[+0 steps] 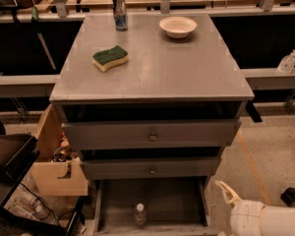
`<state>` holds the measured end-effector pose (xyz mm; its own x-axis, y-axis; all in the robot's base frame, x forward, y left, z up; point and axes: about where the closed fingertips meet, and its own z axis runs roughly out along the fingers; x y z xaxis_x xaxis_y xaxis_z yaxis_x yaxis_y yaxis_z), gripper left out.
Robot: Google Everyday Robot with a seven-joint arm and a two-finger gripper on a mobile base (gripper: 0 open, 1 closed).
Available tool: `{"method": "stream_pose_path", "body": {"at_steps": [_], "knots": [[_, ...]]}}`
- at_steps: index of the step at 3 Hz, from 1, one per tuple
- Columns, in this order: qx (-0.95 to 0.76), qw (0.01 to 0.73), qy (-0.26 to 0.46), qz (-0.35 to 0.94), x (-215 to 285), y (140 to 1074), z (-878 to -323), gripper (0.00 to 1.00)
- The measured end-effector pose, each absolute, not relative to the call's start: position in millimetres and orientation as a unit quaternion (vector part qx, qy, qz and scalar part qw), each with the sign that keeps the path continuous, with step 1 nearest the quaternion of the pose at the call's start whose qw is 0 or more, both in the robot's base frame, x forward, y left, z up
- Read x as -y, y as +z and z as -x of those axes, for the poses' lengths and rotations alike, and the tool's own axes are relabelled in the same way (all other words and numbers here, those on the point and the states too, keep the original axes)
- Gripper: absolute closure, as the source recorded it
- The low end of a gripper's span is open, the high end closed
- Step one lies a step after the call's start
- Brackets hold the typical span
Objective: Pick water bottle from bottom drawer and place on counter
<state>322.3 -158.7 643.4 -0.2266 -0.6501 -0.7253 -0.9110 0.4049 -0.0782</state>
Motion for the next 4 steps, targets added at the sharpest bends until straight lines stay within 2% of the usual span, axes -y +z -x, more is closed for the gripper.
{"method": "stream_pose_path", "body": {"at_steps": [4], "knots": [[-0.698,0.432,0.292,0.491,78,451,-350,0.0]]}}
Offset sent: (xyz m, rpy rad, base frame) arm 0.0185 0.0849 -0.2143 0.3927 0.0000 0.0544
